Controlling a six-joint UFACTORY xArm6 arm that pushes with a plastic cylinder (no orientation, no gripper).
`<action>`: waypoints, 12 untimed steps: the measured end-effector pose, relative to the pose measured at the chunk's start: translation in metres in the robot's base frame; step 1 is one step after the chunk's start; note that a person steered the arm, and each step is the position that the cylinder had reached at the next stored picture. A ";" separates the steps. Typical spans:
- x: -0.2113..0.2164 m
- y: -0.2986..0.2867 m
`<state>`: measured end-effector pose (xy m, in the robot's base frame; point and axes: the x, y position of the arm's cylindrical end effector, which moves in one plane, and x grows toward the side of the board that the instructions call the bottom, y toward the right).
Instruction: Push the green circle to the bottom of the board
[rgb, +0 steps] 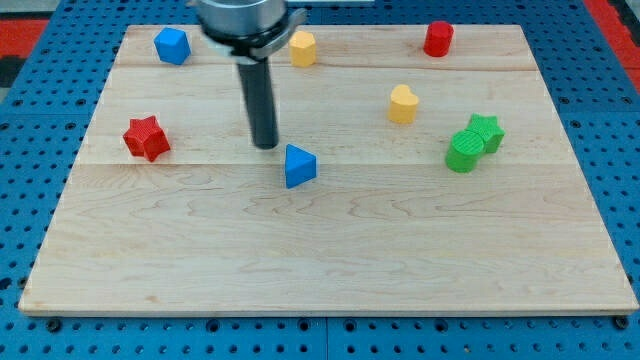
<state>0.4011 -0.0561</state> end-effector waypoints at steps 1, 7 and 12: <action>-0.027 0.015; 0.031 0.224; 0.105 0.223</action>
<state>0.5062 0.1672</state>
